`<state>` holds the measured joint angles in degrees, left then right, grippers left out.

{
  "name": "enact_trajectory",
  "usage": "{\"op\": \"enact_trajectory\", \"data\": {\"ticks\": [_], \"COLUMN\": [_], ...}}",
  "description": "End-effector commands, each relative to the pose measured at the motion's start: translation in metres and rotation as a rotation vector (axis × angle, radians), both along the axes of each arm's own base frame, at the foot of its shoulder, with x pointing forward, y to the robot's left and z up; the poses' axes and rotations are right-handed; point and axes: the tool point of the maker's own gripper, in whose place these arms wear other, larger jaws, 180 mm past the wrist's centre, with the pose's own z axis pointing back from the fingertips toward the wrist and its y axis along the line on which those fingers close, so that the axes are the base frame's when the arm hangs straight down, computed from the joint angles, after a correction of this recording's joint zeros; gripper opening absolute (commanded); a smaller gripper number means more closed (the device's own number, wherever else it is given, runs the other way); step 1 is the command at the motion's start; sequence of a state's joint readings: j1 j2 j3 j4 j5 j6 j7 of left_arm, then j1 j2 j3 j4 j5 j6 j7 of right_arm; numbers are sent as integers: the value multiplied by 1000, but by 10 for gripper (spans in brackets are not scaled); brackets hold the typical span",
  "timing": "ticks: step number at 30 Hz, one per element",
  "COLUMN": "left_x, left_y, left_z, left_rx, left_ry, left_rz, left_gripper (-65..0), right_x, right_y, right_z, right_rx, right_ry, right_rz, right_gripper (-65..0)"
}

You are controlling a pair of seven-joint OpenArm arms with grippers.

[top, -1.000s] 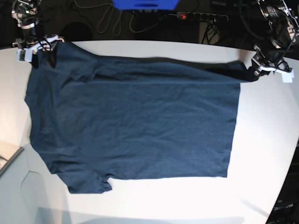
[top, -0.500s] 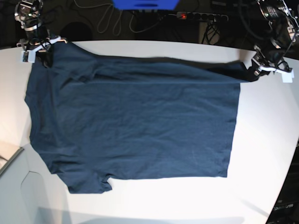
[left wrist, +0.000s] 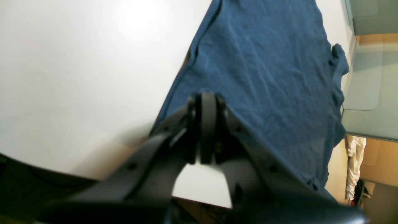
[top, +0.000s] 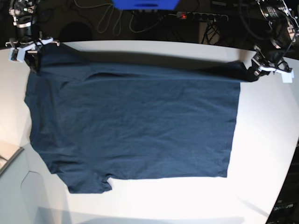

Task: Layout the t-shirt on the table in an organized manner, then fold the t-shirt properly
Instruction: 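Pull the shirt edge taut between both grippers, then lift the shirt edge with both grippers and pull it toward the robot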

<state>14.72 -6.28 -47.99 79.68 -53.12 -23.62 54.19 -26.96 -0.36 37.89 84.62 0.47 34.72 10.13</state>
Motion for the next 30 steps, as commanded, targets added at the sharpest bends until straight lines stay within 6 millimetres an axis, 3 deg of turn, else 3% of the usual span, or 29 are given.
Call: {"op": "enact_trajectory", "data": {"ticks": [1, 5, 11, 14, 17, 21, 30], "left_x": [6, 1, -9, -5, 2, 6, 26], "left_y": [7, 7, 8, 9, 8, 8, -12], "left_z": [11, 9, 14, 28, 39, 43, 37], "left_rx": [19, 19, 52, 89, 116, 127, 171], "left_ry": [-38, -27, -20, -52, -77, -88, -72], "left_rz": [2, 2, -12, -29, -47, -53, -140], "left_gripper": [-650, -650, -650, -650, -650, -650, -650], "right_x": [1, -10, -11, -4, 17, 48, 103], "right_y": [-2, 7, 9, 13, 15, 16, 25], "right_z": [17, 33, 81, 96, 106, 106, 75], "right_rx": [-13, -22, 11, 9, 4, -31, -69], "right_ry": [-52, -71, -203, -249, -301, -328, -273], "right_rz": [6, 12, -6, 8, 17, 45, 180], "right_gripper": [-650, -650, -650, -650, -650, -650, -650]}}
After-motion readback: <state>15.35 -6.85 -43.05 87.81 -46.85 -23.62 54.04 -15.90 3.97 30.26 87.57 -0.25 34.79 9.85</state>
